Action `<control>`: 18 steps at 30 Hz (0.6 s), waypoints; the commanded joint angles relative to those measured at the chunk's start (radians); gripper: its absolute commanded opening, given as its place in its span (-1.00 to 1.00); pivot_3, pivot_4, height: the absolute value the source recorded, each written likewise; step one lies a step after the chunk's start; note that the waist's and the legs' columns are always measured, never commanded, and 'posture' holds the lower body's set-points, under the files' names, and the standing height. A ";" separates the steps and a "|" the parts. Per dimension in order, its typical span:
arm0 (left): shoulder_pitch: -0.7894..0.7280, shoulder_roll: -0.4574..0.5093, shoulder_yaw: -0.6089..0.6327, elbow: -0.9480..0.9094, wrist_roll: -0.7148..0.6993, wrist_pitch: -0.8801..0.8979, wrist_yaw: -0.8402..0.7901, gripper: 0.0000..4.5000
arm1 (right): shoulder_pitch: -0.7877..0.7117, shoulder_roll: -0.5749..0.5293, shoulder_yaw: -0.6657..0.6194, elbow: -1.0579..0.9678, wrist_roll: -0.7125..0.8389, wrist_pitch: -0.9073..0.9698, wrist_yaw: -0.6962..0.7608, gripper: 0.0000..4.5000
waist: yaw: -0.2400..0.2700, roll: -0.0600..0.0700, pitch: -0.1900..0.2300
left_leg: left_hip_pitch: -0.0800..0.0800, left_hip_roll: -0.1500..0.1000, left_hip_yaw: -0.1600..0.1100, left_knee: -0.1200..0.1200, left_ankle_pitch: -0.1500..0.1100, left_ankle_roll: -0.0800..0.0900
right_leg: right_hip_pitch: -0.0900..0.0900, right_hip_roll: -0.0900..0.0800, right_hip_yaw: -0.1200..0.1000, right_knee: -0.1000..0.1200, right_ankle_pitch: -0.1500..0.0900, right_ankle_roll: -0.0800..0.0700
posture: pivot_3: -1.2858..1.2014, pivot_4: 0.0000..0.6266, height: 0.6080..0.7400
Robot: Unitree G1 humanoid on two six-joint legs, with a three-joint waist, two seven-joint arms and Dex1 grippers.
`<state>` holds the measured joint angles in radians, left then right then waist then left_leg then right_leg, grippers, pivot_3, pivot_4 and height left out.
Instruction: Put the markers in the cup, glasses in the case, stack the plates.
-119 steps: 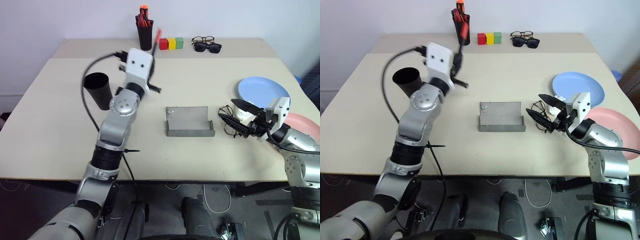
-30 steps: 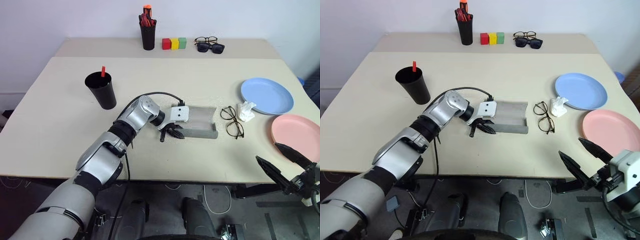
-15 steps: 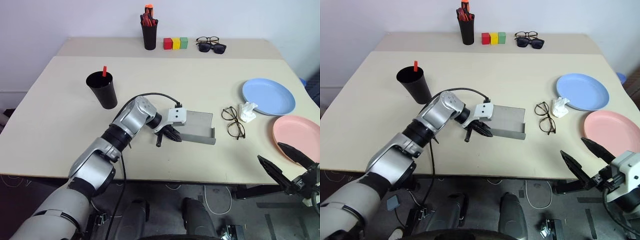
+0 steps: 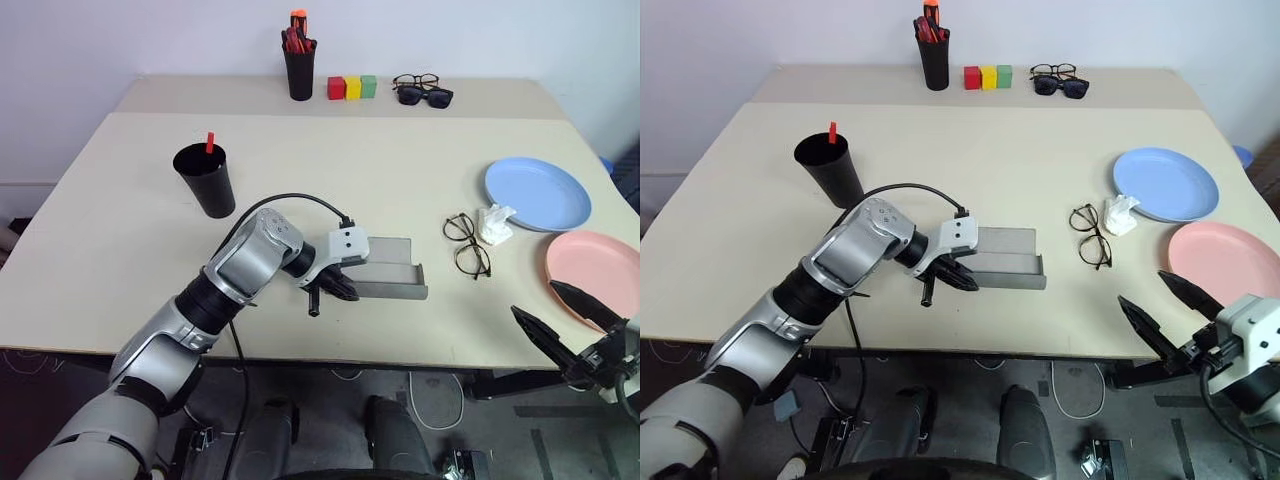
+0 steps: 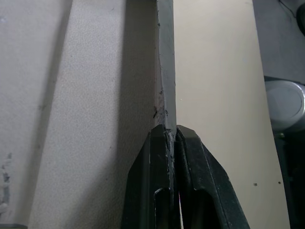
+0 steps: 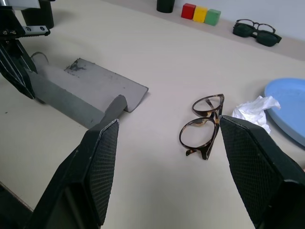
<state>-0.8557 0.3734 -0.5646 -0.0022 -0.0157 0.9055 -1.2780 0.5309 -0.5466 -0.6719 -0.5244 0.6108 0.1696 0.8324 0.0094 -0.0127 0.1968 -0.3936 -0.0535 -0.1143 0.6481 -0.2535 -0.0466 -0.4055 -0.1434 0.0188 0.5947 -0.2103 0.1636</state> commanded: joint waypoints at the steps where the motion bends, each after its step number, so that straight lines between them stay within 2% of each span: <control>1: -0.004 0.013 -0.001 -0.045 -0.038 0.017 0.005 -0.96 | -0.003 -0.019 -0.003 0.004 -0.001 0.001 0.000 0.52 | 0.001 0.000 0.000 | 0.000 0.000 0.000 0.000 0.000 0.000 | 0.000 0.000 0.000 0.000 0.000 0.000 | 0.03 -0.52 0.98; 5: -0.004 0.029 -0.012 -0.055 -0.061 0.020 0.012 -0.96 | -0.001 -0.027 -0.003 0.012 -0.007 0.011 -0.009 0.52 | 0.001 0.000 0.000 | 0.000 0.000 0.000 0.000 0.000 0.000 | 0.000 0.000 0.000 0.000 0.000 0.000 | 0.03 -0.52 0.98; 6: -0.001 0.034 -0.016 -0.057 -0.064 0.013 0.013 -0.69 | 0.000 -0.027 -0.004 0.012 -0.007 0.013 -0.009 0.52 | 0.001 0.000 0.000 | 0.000 0.000 0.000 0.000 0.000 0.000 | 0.000 0.000 0.000 0.000 0.000 0.000 | 0.03 -0.52 0.98; 7: 0.001 0.036 -0.018 -0.060 -0.068 0.014 0.017 -0.56 | 0.001 -0.029 -0.005 0.014 -0.008 0.016 -0.010 0.52 | 0.001 0.000 0.000 | 0.000 0.000 0.000 0.000 0.000 0.000 | 0.000 0.000 0.000 0.000 0.000 0.000 | 0.03 -0.52 0.98; 13: -0.007 0.031 -0.002 -0.059 -0.104 0.020 0.035 0.76 | -0.020 -0.050 -0.015 0.043 -0.015 0.028 -0.013 0.52 | 0.001 0.000 0.000 | 0.000 0.000 0.000 0.000 0.000 0.000 | 0.000 0.000 0.000 0.000 0.000 0.000 | 0.03 -0.52 0.98; 16: -0.002 0.050 0.025 -0.078 -0.126 -0.042 0.029 0.76 | -0.057 -0.068 -0.007 0.073 -0.027 0.031 -0.020 0.52 | 0.000 0.000 0.000 | 0.000 0.000 0.000 0.000 0.000 0.000 | 0.000 0.000 0.000 0.000 0.000 0.000 | 0.03 -0.52 0.98; 18: 0.012 0.056 0.087 -0.099 -0.158 -0.130 0.031 0.76 | -0.103 -0.095 0.007 0.111 -0.024 0.050 -0.015 0.52 | -0.002 0.000 0.000 | 0.000 0.000 0.000 0.000 0.000 0.000 | 0.000 0.000 0.000 0.000 0.000 0.000 | 0.03 -0.52 0.98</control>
<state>-0.8451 0.4245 -0.5427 -0.0560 -0.1445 0.8431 -1.2414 0.4464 -0.6196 -0.6638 -0.4235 0.5818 0.2144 0.8180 0.0072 -0.0126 0.1968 -0.3935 -0.0534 -0.1140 0.6482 -0.2534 -0.0466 -0.4056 -0.1434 0.0192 0.5942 -0.2101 0.1630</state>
